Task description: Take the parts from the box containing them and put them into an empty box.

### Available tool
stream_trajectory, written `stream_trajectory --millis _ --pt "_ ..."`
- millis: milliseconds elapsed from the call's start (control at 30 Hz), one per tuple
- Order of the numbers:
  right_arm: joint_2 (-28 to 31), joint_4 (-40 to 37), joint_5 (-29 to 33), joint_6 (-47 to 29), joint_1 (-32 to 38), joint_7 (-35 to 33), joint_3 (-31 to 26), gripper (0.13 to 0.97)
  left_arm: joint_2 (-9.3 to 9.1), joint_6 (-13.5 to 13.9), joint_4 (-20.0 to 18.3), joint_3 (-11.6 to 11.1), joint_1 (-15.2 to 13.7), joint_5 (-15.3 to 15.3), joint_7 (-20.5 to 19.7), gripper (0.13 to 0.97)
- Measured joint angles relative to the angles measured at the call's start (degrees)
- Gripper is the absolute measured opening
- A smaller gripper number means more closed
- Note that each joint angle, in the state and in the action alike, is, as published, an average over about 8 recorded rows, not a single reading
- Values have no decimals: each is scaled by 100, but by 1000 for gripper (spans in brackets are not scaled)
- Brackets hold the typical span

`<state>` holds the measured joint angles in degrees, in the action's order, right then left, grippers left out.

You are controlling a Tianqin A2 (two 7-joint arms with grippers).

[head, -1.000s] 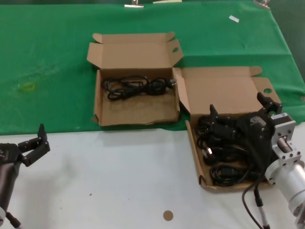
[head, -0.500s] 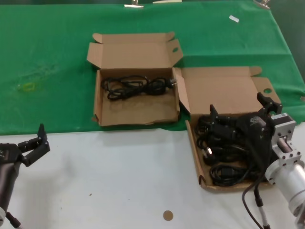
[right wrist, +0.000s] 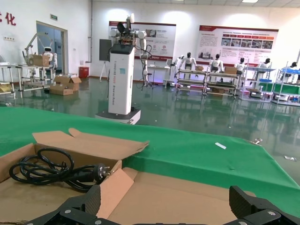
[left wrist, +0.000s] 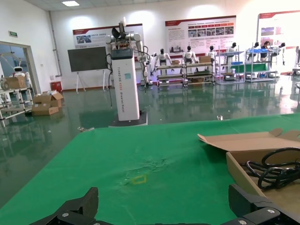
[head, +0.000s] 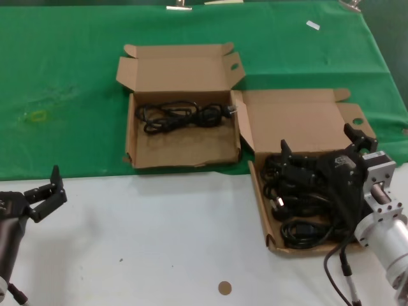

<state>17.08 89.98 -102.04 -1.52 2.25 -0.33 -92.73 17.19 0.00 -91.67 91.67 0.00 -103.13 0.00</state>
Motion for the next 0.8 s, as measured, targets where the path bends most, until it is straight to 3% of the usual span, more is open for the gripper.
stream_trajectory --millis 800 --pt "0 0 0 0 0 0 0 966 0 0 0 0 0 0 0 966"
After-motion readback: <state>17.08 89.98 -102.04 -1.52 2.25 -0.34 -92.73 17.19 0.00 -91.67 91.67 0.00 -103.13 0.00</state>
